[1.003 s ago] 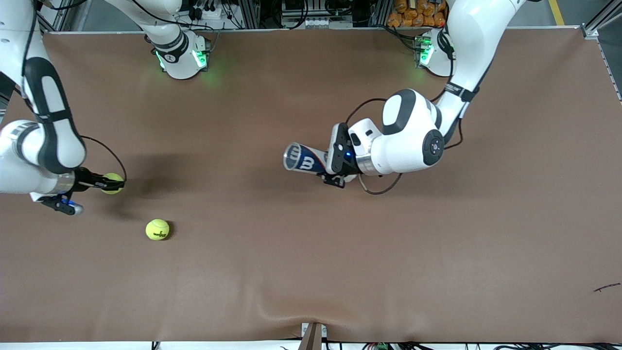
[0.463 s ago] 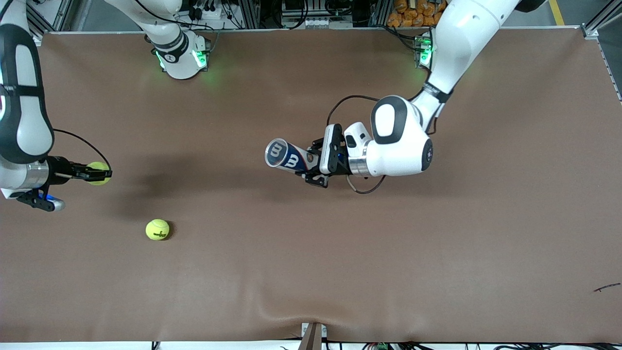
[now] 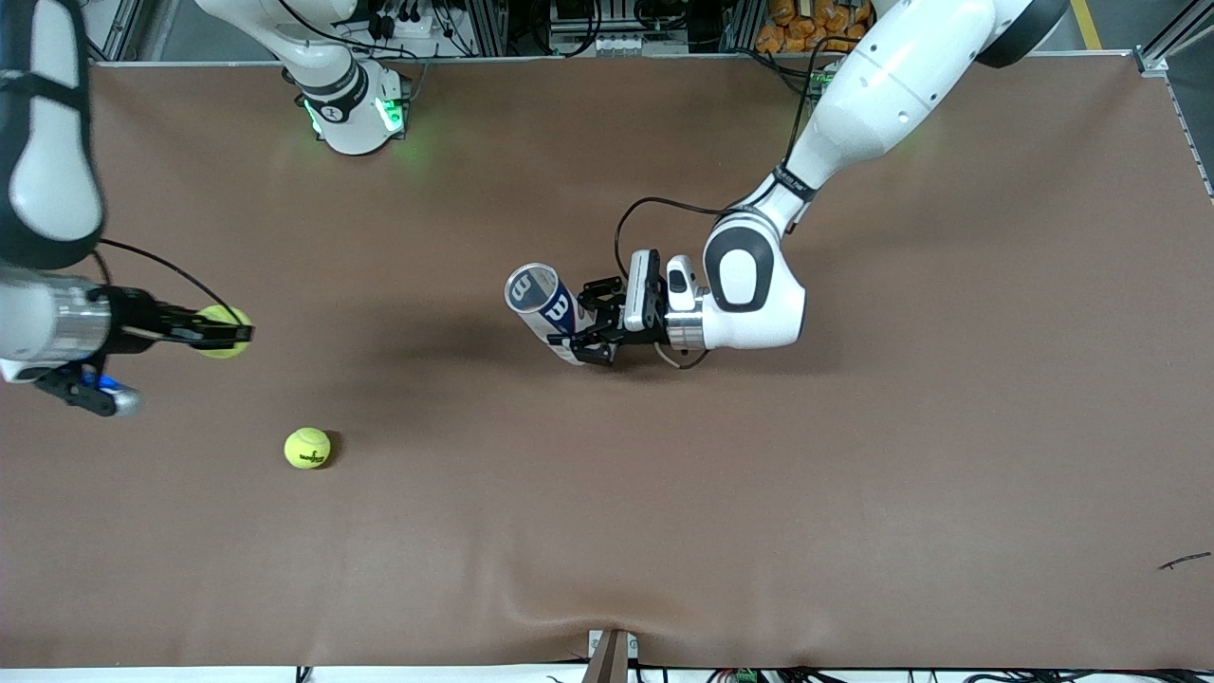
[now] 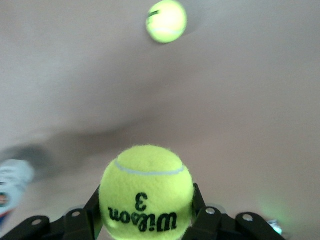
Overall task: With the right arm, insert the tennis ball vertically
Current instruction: 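Rotate the can upright with the left gripper while the right gripper lifts the ball, then move the ball over the can opening with the right gripper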
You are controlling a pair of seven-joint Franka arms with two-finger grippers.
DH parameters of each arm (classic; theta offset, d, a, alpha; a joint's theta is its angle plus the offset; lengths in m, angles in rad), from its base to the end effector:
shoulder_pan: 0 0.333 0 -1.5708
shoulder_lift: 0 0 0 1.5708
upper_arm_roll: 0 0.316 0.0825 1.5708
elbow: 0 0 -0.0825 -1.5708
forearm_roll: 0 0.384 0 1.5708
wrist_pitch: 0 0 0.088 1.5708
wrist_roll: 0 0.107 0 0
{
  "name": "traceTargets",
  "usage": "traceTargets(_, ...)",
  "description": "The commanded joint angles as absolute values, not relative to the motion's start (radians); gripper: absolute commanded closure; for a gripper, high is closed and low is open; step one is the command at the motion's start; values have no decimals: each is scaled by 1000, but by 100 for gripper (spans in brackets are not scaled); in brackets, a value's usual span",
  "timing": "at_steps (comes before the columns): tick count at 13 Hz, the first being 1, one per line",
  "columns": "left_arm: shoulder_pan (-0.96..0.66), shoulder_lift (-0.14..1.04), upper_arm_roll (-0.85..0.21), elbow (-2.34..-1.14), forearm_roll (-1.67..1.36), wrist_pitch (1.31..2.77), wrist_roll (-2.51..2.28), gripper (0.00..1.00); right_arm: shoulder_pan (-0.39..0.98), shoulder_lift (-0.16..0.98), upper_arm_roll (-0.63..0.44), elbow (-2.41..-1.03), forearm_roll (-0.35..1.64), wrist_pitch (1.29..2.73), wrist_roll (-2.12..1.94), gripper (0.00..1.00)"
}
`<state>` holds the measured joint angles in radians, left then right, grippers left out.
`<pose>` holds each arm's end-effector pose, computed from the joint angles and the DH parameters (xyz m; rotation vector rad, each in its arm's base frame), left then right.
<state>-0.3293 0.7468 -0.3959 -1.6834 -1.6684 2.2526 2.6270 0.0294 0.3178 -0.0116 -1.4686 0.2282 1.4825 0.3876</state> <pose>0.5184 -0.4520 0.2100 1.1480 -1.5440 1.1602 0.6219 0.0378 0.4802 -2.8852 0.5616 0.5082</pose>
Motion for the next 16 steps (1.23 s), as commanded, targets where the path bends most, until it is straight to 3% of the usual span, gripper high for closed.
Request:
traceTargets(1,-308,830,-403,-1667,-1729,2140,2776,39,158,276,-23,-1465,238,1463,546,32)
traceTargets(4,-302,923,-403,-1657,-1773,2081,2884,39,282,270,-23,-1474,239,1486,618,32)
traceTargets(16,-318,1012,-402,-1620,-1830,2065,2974,38,646,370,-23,-1514,239,1721,1118,31)
